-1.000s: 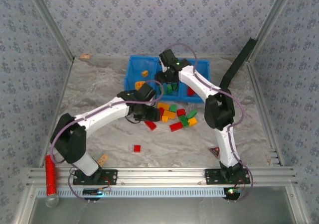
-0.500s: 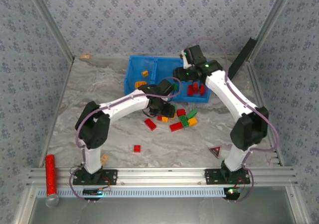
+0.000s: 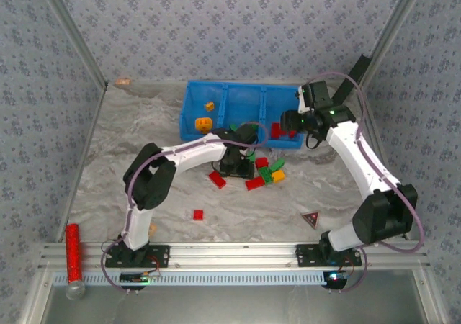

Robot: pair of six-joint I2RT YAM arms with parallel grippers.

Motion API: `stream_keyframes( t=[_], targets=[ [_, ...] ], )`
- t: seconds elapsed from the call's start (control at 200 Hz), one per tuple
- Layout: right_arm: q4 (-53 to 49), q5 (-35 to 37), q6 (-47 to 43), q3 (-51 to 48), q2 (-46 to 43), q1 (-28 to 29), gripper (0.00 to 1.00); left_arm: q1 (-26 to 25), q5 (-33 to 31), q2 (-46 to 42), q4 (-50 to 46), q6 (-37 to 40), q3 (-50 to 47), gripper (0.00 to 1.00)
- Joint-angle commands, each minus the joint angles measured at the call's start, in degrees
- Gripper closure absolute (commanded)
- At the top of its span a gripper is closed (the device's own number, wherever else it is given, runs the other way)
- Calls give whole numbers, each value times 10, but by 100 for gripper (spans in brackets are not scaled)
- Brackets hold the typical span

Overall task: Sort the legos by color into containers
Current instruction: Pick up the lego from the center of the table.

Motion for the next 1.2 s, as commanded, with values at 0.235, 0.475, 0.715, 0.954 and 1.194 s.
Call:
stream_keyframes(
  t=[0.235, 0.475, 0.715, 0.954, 1.194],
  targets=[
    [-24, -41, 35, -84, -79, -5, 34, 11, -23, 54, -18, 0, 66, 36],
    [-19, -55, 52, -137, -96, -5, 34, 16, -98, 56, -51, 45, 90, 34],
    [-22, -58, 57, -125, -93, -3, 34, 20, -95, 63, -26, 49, 79, 33],
    [-37, -49, 53, -124, -93, 1, 34, 6, -64, 64, 11, 55, 69, 34],
    [-37, -44, 59, -131, -99, 3, 35, -10, -61, 68, 10, 61, 55, 37]
  ],
)
